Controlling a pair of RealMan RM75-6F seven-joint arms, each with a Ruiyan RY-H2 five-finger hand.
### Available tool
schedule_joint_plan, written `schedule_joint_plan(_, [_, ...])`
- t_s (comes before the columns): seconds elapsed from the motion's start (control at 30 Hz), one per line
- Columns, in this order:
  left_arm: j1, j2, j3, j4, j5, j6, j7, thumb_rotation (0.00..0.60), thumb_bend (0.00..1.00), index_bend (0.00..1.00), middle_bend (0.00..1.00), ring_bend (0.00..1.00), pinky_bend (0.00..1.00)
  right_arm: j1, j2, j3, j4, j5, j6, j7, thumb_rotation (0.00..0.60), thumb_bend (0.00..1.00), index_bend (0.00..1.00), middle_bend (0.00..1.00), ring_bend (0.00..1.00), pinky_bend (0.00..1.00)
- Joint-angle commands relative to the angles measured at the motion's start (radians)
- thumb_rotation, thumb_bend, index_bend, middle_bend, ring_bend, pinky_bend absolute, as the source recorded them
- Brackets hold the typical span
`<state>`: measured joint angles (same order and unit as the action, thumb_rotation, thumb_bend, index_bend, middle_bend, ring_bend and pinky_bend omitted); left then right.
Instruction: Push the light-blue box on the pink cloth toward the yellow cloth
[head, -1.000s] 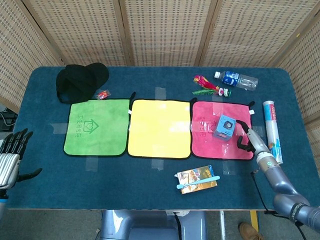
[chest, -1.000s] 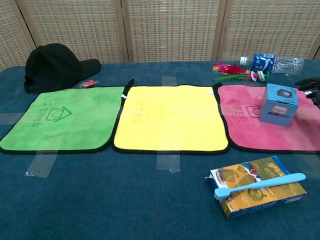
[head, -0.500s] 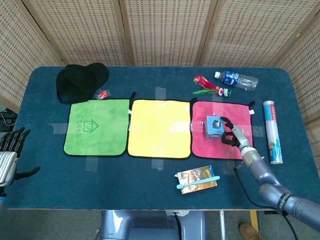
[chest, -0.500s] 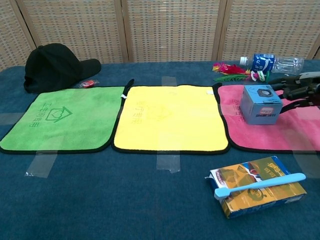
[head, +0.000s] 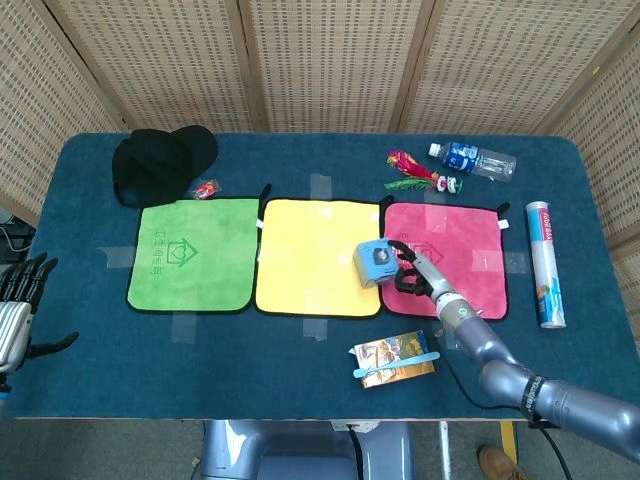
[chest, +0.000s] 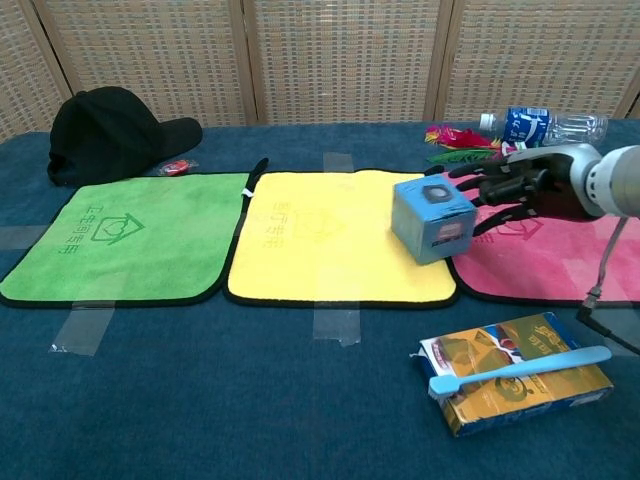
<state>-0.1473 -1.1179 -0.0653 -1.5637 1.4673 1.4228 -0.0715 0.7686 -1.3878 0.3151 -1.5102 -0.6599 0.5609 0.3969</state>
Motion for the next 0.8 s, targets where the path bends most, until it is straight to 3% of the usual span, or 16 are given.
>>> schedule_joint_plan(0.03, [0.000, 0.004, -0.002, 0.001, -0.005, -0.002, -0.008, 0.600, 0.00, 0.00, 0.00, 0.00, 0.00, 0.049, -0.037, -0.011, -0.026, 0.056, 0.036, -0.056, 0.600, 1.00, 0.00, 0.02, 0.03, 0.28])
schedule_joint_plan(0.33, [-0.001, 0.013, -0.006, -0.001, -0.015, -0.008, -0.031, 0.600, 0.00, 0.00, 0.00, 0.00, 0.00, 0.155, -0.112, -0.024, -0.034, 0.206, 0.110, -0.177, 0.600, 1.00, 0.00, 0.02, 0.03, 0.28])
schedule_joint_plan(0.8, [-0.003, 0.020, -0.008, -0.003, -0.024, -0.016, -0.048, 0.600, 0.00, 0.00, 0.00, 0.00, 0.00, 0.258, -0.214, 0.016, -0.004, 0.343, 0.152, -0.268, 0.600, 1.00, 0.00, 0.02, 0.03, 0.28])
